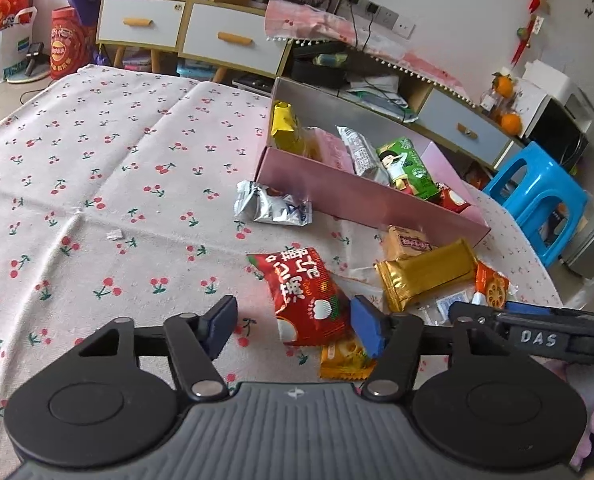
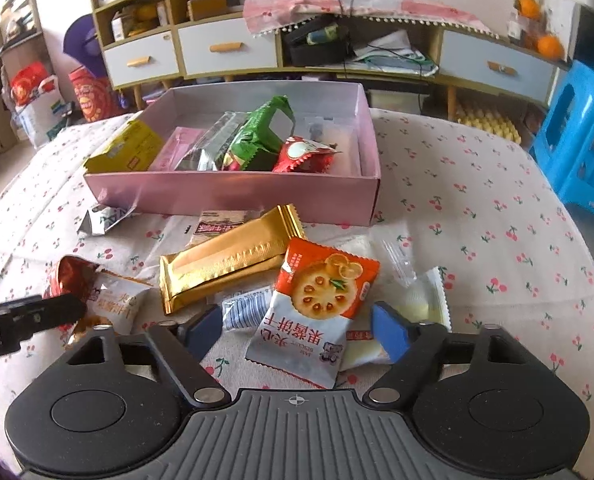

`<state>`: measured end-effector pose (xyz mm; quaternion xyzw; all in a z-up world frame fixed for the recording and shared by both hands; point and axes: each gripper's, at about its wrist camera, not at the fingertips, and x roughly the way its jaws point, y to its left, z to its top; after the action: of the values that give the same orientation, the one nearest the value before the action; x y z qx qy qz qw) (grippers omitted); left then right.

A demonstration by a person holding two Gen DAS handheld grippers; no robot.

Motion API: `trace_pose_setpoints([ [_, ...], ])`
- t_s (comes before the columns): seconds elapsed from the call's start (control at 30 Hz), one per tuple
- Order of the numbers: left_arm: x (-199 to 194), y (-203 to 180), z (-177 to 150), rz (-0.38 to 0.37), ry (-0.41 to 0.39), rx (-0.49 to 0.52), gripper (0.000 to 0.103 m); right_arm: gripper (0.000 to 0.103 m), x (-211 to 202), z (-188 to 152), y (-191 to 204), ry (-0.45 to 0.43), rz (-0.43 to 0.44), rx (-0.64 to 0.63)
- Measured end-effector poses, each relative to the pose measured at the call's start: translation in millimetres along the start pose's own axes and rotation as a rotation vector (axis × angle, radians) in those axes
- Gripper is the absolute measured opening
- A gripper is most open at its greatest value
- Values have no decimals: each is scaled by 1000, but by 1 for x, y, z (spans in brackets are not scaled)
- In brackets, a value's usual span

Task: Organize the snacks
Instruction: 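Grasp the red candy packet with the left tool while the right tool grasps the orange biscuit packet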

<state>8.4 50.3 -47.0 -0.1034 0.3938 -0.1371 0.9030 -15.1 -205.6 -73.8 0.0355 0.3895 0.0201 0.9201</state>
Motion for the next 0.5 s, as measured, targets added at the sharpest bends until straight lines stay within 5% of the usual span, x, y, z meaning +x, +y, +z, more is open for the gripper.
trace_pose_setpoints([
  [0.2,3,-1,4,-21,-1,-17,52,41,3,1,10,6,-3,-74],
  [0.5,4,6,5,-52,22,-125,39,38,0,9,8,26,14,-28],
])
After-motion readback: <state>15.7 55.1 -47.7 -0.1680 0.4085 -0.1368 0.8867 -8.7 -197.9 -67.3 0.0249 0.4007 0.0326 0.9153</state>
